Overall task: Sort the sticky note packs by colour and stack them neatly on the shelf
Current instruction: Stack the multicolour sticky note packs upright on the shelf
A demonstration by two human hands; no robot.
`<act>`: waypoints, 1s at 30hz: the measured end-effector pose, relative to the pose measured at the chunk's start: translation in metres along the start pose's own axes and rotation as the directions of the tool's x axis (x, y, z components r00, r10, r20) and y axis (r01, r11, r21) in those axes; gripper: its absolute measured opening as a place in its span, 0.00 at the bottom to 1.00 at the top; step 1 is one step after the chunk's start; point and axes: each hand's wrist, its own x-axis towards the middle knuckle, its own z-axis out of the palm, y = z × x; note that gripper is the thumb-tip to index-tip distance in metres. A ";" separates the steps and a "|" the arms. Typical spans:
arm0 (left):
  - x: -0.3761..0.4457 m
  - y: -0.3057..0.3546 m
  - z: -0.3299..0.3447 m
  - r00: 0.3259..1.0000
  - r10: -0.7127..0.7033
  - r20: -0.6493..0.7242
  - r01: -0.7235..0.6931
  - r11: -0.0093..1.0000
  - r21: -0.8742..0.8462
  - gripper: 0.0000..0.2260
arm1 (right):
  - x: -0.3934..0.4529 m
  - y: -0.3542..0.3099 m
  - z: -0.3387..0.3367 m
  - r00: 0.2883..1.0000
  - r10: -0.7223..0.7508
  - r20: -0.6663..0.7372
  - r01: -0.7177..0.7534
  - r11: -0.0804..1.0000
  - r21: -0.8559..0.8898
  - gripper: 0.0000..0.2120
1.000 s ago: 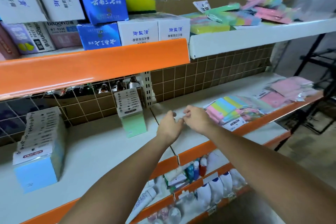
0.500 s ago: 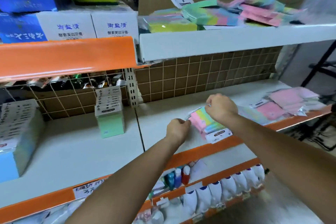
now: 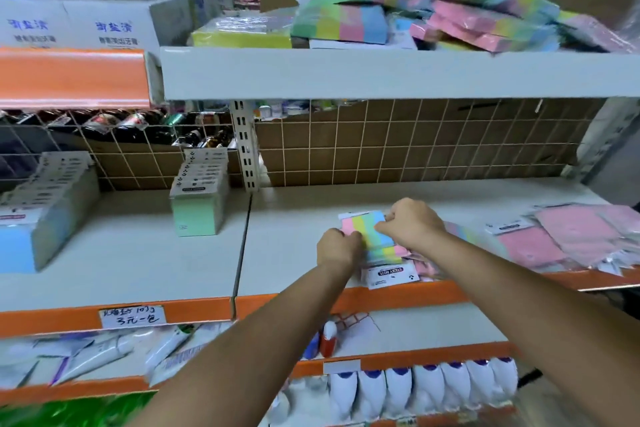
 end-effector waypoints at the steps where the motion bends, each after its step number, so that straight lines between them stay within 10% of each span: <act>1: 0.000 0.001 0.001 1.000 -0.005 -0.015 0.005 1.000 0.006 0.14 | 0.000 0.000 0.001 1.000 -0.010 0.001 0.010 1.000 -0.004 0.14; 22: 0.057 0.017 -0.033 0.976 0.169 -0.139 -0.152 0.980 0.125 0.16 | 0.057 -0.052 0.020 0.999 -0.004 0.045 -0.011 0.946 0.325 0.16; 30: 0.105 0.020 -0.044 0.987 0.161 -0.006 -0.158 0.976 0.153 0.21 | 0.104 -0.078 0.054 0.973 0.123 0.196 -0.227 0.673 0.704 0.19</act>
